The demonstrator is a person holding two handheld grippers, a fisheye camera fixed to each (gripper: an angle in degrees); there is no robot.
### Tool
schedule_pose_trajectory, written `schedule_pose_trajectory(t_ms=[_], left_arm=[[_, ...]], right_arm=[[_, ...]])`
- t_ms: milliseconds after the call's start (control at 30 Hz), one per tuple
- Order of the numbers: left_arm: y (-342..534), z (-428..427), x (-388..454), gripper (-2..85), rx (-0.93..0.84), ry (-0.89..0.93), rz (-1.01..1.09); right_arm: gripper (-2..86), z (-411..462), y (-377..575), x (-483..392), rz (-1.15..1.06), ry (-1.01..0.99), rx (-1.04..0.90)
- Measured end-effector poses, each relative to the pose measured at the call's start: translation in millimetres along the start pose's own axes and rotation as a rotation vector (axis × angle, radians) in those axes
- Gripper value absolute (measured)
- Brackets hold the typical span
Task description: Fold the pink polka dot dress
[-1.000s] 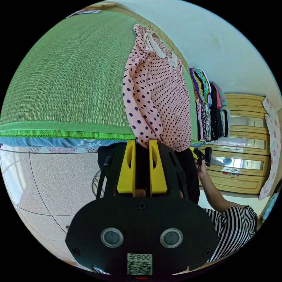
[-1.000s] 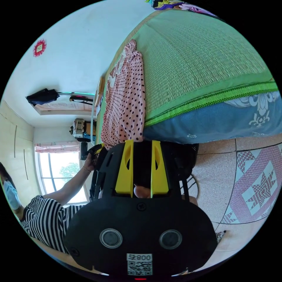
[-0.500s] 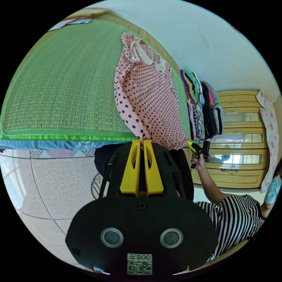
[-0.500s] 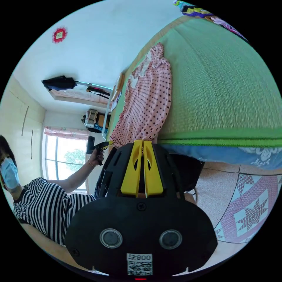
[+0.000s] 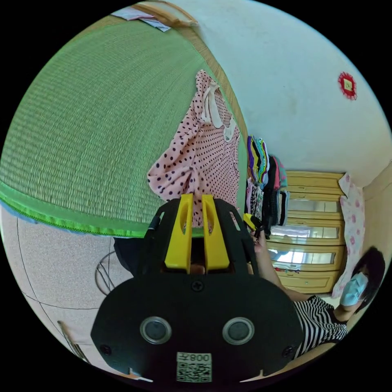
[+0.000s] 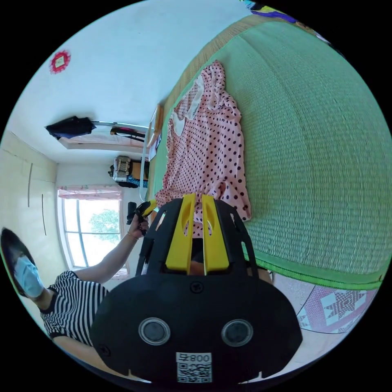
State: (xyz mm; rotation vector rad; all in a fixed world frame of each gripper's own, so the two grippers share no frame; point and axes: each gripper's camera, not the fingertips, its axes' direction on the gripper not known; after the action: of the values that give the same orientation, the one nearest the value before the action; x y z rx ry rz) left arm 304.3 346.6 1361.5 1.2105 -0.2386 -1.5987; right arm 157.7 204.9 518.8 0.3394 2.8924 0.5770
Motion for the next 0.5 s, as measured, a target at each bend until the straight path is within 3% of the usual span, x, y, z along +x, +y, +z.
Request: schedule_pose_trajectory(t_ms=[200, 500], left_arm=[[10.6, 6.0, -9.3, 6.8, -0.051, -0.006, -0.001], [8.7, 25.2, -5.9, 7.3, -0.117, -0.11, 0.042]], right_arm=[[4.9, -20.0, 10.2, -31.4, -0.035, 0.072, 0.048], [6.4, 16.4, -60.3, -113.5, -0.153, 0.384, -0.043]])
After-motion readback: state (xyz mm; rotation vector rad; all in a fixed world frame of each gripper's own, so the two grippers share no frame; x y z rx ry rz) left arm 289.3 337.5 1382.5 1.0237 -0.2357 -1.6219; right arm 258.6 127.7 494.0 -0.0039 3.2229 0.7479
